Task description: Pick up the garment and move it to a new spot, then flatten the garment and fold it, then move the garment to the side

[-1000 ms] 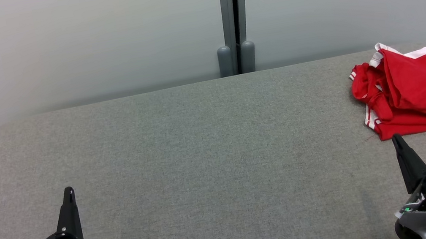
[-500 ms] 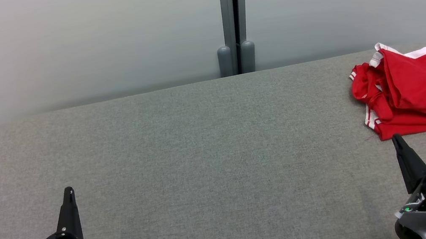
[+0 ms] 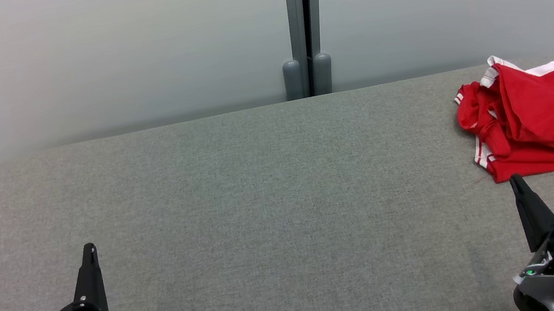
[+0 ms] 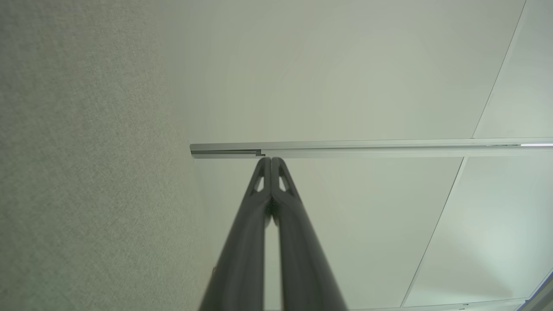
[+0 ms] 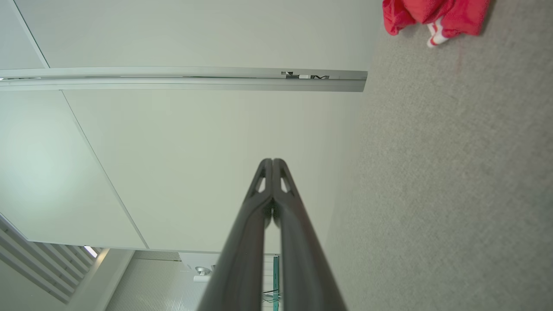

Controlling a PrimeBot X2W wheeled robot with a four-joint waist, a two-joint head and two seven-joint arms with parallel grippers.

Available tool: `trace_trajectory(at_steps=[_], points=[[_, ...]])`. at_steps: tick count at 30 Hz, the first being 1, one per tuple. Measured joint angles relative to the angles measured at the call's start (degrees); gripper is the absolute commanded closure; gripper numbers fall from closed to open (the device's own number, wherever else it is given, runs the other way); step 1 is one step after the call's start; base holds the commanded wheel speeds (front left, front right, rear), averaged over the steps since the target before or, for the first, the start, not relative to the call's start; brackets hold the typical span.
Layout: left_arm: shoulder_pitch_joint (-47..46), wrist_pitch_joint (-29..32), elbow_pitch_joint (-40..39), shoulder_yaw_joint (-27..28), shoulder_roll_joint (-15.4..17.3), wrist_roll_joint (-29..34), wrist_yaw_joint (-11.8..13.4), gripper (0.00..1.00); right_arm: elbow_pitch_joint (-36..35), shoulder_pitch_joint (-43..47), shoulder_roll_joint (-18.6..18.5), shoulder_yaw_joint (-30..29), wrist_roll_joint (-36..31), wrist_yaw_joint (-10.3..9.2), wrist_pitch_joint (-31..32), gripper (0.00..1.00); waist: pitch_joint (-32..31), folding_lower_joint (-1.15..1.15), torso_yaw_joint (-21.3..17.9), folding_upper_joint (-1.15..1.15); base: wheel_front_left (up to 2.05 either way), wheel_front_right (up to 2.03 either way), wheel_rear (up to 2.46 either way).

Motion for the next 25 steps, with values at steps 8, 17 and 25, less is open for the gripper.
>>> trace_trajectory(at_steps=[8,17,25], points=[[0.0,0.0,0.0,0.0,0.0,0.0,0.0,1.0,0.0,0.0,0.0,0.0,0.0,0.0,0.0,1.0,0.0,0.0,0.0,0.0,0.0,0.0,0.0],[0.0,0.0,0.0,0.0,0.0,0.0,0.0,1.0,0.0,0.0,0.0,0.0,0.0,0.0,0.0,1.0,0.0,0.0,0.0,0.0,0.0,0.0,0.0],[0.0,0.0,0.0,0.0,0.0,0.0,0.0,1.0,0.0,0.0,0.0,0.0,0.0,0.0,0.0,1.0,0.0,0.0,0.0,0.0,0.0,0.0,0.0]])
